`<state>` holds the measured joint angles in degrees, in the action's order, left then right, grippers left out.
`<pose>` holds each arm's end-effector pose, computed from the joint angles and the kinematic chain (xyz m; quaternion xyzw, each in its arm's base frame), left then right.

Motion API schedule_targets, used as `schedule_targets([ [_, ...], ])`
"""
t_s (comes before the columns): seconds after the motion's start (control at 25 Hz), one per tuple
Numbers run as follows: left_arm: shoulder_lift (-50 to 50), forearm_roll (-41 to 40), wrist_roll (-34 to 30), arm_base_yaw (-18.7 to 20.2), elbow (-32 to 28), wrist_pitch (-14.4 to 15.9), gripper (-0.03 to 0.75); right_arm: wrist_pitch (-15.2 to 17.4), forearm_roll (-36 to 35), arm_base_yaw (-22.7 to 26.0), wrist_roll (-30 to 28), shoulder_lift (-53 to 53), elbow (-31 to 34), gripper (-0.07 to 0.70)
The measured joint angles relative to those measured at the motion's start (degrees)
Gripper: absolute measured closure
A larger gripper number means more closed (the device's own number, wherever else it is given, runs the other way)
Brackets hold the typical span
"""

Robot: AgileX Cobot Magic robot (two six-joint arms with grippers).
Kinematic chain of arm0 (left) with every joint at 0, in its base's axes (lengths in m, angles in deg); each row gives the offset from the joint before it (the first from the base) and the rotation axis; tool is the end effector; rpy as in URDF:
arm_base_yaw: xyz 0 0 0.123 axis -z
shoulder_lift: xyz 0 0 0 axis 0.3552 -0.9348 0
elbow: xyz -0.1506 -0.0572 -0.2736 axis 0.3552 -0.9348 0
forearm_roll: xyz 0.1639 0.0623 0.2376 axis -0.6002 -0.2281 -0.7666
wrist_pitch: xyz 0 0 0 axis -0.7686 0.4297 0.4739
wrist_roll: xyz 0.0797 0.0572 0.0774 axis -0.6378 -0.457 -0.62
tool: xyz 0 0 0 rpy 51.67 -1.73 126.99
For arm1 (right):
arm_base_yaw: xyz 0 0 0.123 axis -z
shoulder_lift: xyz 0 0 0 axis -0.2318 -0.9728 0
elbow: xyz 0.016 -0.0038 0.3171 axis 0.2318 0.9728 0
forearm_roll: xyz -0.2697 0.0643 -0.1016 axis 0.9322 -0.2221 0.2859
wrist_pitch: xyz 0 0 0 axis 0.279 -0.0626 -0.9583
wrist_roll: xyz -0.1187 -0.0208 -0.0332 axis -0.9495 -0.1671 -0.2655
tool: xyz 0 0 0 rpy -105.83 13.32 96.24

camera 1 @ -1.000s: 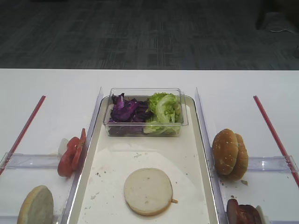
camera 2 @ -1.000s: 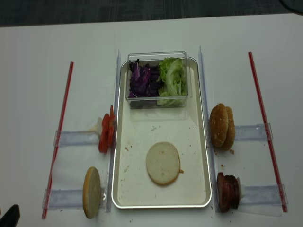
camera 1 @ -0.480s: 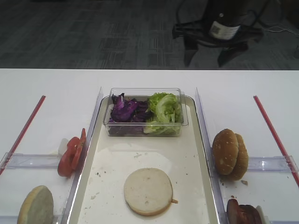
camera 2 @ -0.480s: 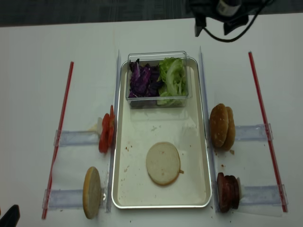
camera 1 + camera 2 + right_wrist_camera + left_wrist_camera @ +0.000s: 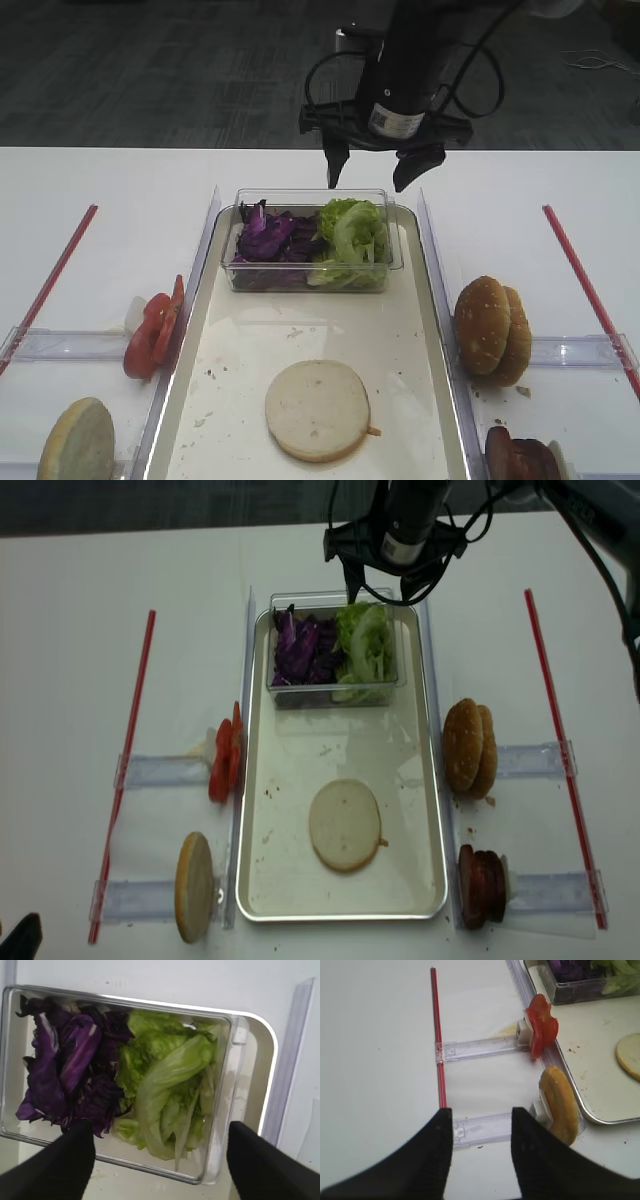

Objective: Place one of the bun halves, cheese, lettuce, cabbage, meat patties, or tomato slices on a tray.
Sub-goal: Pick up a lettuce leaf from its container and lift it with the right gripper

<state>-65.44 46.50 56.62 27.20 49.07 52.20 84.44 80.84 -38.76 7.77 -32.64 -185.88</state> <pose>0.0227 -0.0003 0.2639 0.0362 0.8834 -0.0233 0.4667 0.4596 0.2369 0.2294 -0.0611 0.9833 0.1229 0.1199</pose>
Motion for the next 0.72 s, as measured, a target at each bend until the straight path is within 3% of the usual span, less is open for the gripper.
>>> schedule_targets([
  [0.72,0.0,0.0,0.0,0.0,0.0,0.0,0.445,-3.7,-4.1,-0.5,-0.6,-6.5,-0.1,0.076],
])
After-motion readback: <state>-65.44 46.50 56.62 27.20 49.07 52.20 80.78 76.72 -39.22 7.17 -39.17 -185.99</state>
